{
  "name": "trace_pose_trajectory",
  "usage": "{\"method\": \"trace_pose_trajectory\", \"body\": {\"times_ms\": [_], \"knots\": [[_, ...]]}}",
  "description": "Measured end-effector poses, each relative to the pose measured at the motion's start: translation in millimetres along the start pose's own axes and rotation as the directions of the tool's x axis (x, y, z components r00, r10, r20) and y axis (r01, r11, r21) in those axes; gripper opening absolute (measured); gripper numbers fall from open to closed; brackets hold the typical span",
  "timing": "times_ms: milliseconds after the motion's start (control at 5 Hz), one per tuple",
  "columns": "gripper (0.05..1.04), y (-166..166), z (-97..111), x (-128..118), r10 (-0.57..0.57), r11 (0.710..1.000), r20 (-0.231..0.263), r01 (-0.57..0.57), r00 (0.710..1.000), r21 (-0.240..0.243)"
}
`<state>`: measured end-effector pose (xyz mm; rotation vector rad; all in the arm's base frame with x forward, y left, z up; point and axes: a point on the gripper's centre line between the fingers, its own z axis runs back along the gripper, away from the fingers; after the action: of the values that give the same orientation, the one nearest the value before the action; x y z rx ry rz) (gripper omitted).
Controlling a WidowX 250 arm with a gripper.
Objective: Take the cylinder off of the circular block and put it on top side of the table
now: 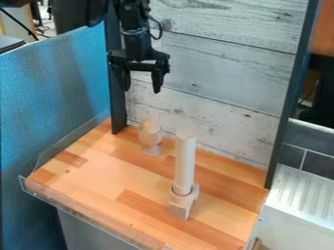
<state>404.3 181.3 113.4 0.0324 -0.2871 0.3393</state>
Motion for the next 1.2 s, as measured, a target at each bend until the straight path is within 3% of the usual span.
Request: {"method": "trace_pose_trajectory", "body": {"times_ms": [200, 400, 600, 800, 1000, 1200], "knots": [[0.999, -1, -16, -8, 0.001, 1.0, -0.044, -0.001, 0.999, -0.008], [0.998, -10, -13, -28, -0.049, 0.997, -0.064, 0.045, 0.997, -0.06], [0.998, -19, 15, -37, -0.101, 0.99, -0.016, 0.099, 0.995, -0.104], [0.998, -19, 28, -46, -0.128, 0.982, -0.009, 0.125, 0.992, -0.14], [0.998, -26, 35, -60, -0.21, 0.972, -0.056, 0.202, 0.976, -0.123], [0.998, -41, 29, -70, -0.29, 0.957, -0.107, 0.284, 0.951, -0.066]]}}
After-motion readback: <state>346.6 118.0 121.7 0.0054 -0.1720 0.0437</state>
